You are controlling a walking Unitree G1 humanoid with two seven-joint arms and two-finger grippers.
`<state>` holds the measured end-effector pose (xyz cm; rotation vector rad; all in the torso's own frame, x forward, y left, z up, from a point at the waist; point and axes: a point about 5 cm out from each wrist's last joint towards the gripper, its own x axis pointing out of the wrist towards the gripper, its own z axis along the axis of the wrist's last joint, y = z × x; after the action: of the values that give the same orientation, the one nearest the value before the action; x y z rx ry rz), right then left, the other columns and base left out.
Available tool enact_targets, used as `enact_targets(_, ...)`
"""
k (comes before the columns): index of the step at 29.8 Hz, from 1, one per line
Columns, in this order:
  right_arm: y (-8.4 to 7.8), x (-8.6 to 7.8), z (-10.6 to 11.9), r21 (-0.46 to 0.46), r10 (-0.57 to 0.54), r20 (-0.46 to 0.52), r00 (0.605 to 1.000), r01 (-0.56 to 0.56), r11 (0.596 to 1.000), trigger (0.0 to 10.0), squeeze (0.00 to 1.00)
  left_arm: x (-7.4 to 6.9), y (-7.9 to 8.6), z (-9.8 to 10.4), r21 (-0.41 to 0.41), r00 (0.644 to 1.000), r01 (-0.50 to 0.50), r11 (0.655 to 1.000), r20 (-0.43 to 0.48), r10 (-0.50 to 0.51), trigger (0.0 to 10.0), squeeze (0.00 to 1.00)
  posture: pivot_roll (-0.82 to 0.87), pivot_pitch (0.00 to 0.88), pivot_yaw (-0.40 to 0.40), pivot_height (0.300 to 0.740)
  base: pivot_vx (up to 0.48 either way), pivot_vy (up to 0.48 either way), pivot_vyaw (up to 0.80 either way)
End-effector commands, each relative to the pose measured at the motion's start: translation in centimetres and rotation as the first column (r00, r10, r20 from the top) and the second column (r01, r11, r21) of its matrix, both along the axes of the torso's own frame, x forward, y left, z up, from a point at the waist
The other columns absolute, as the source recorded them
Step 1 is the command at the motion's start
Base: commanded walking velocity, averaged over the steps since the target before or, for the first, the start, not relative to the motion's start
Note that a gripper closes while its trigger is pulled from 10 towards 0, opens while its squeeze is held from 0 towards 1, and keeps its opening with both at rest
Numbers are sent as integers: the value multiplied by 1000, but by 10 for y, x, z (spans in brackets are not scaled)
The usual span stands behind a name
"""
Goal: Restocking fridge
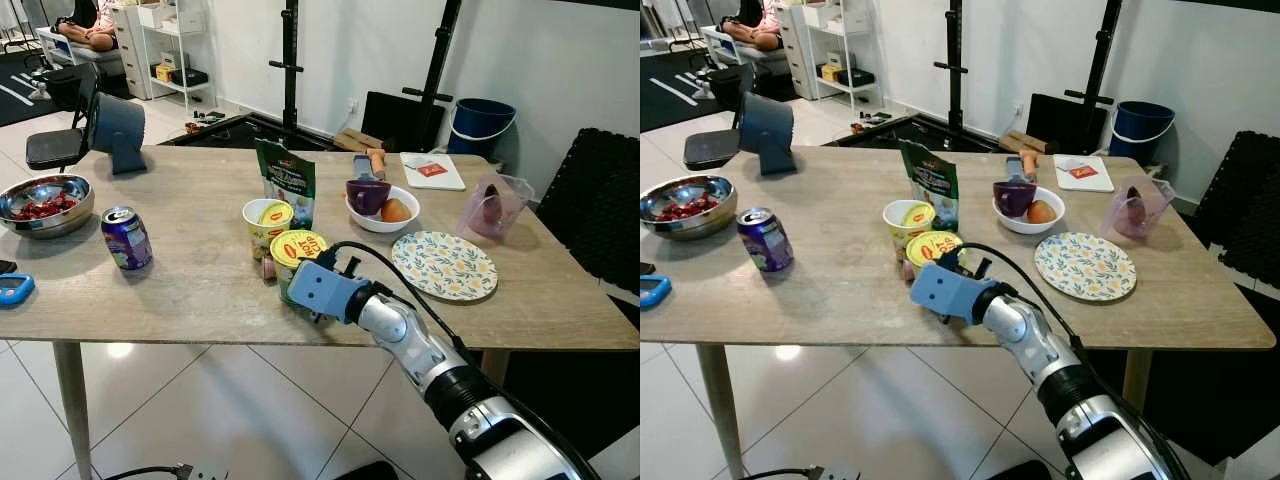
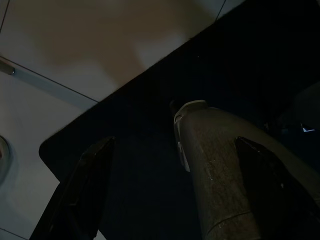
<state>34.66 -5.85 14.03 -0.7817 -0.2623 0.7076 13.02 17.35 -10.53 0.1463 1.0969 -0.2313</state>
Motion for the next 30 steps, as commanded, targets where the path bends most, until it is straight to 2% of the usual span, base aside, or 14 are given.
enact_targets(1,-1,0,1,-6,3,7,1000,-3,1000,0,0,-16,-2,-6,3,998,10,1000,-67,-10,10000,0,30,2,-50,740,0,0,0)
enact_targets(4,-1,1,1,-9,2,8,1000,-2,1000,0,0,-16,-2,-6,3,998,10,1000,-67,-9,10000,0,28,3,-49,740,0,0,0)
enact_targets(6,-1,1,1,-11,2,9,1000,-2,1000,353,0,-16,-2,-6,2,998,9,1000,-66,-9,10000,0,28,3,-49,740,0,0,0)
enact_targets(7,-1,1,1,-13,2,10,1000,-1,1000,980,0,-16,-2,-6,3,998,9,1000,-66,-9,10000,0,28,3,-49,740,0,0,0)
enact_targets(9,-1,1,1,-14,2,11,1000,-1,1000,980,0,-16,-2,-6,3,998,9,1000,-66,-9,10000,0,28,3,-49,740,0,0,0)
enact_targets(10,-1,1,1,-15,1,13,1000,-1,1000,3647,0,-16,-2,-6,3,998,9,1000,-65,-9,10000,0,28,3,-49,740,0,0,0)
enact_targets(11,-1,1,1,-13,1,15,1000,0,1000,4941,0,-16,-2,-6,3,998,9,1000,-65,-9,10000,0,28,3,-49,740,0,0,0)
enact_targets(12,-1,1,1,-13,1,15,1000,0,1000,4941,0,-16,-2,-6,3,998,9,1000,-65,-9,10000,0,28,3,-49,740,0,0,0)
enact_targets(14,-1,1,2,-6,2,20,1000,-2,1000,5647,0,-16,-2,-5,4,998,10,1000,-65,-10,10000,0,28,3,-49,740,0,0,0)
enact_targets(15,-1,1,3,-1,4,23,1000,-4,1000,9176,0,-16,-2,-5,4,998,10,1000,-65,-10,10000,0,27,4,-44,740,0,0,0)
enact_targets(16,0,0,4,3,7,27,1000,-7,1000,10000,0,-16,-1,-5,5,998,11,1000,-65,-10,10000,0,27,4,-44,740,0,0,0)
enact_targets(23,0,-2,5,14,48,17,999,-49,999,10000,0,-16,-1,-6,6,998,11,1000,-67,-11,10000,0,27,5,-42,740,0,0,0)
enact_targets(24,-1,-3,4,15,60,6,998,-60,998,10000,988,-16,0,-6,6,998,11,1000,-67,-11,10000,0,28,5,-42,740,0,0,0)
enact_targets(30,-4,-5,6,74,83,-19,996,-82,994,10000,1000,-16,0,-5,8,998,12,1000,-67,-11,10000,0,29,4,-40,740,0,0,0)
